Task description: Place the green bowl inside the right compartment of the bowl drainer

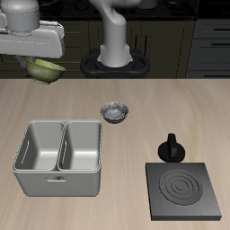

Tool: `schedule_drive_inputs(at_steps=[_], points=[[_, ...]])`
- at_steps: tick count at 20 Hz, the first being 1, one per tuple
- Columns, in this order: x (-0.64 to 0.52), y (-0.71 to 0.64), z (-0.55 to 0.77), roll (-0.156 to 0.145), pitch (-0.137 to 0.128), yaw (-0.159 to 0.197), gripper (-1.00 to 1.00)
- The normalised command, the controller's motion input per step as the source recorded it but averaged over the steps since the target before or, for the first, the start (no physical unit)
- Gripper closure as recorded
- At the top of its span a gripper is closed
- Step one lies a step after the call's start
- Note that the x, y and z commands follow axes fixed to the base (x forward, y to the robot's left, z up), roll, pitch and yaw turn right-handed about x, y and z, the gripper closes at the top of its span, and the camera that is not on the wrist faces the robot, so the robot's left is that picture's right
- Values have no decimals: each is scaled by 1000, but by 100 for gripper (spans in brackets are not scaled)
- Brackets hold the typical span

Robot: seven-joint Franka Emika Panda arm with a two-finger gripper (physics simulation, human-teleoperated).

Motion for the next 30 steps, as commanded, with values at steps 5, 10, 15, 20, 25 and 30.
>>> schedule_drive_inputs(at_steps=[5,10,15,20,25,30], points=[[251,26,13,32,-4,-14,100],[200,108,-107,57,-3,0,100],[159,21,-216,-5,34,7,100],[159,-153,-318,-35,25,9,100],[108,-142,-379,-38,36,22,100],[61,-125,-385,-21,44,-5,100]])
